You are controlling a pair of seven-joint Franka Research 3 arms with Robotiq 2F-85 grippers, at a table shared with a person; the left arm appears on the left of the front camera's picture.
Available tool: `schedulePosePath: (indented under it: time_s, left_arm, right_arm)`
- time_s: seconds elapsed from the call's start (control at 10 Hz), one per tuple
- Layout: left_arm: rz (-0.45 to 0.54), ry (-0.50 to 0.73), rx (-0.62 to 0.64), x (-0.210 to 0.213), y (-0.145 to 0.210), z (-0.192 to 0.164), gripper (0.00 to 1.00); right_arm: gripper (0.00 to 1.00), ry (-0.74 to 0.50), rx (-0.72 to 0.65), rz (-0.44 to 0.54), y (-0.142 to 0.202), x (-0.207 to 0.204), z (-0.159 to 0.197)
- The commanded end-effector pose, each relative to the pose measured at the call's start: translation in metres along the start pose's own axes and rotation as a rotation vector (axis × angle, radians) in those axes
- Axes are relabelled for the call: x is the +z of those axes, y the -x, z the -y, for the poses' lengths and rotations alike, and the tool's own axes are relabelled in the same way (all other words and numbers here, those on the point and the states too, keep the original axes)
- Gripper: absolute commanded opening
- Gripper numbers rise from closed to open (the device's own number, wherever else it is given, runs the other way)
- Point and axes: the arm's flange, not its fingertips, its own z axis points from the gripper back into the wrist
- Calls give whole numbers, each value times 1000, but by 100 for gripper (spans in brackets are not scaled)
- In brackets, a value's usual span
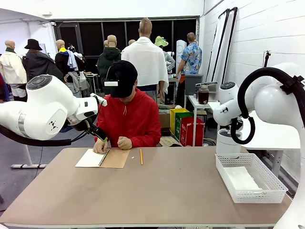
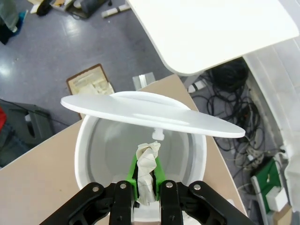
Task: Sort the paper based on its condition.
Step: If a person hands you a paper, place it in the Organizing basket , and if it's crumpled, put it in the Trash can.
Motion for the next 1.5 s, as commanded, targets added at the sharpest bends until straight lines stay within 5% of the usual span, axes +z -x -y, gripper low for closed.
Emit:
schedulePosePath:
  time_s: [0.0,0.1,0.6,1.4]
  left_arm:
    - [-2,-2,-1,0,0,0,100]
    - [-2,-2,-1,0,0,0,100]
    - [-2,-2,-1,0,0,0,100]
    - [-2,-2,-1,0,0,0,100]
  right_arm:
    - [0,44,-24,41,-2,-3,-11]
    - [2,40,-24,39,-3,-3,-12]
    - [100,27,-36,21,-7,-2,-13]
    - [100,4,-14,-8,-1,0,-6]
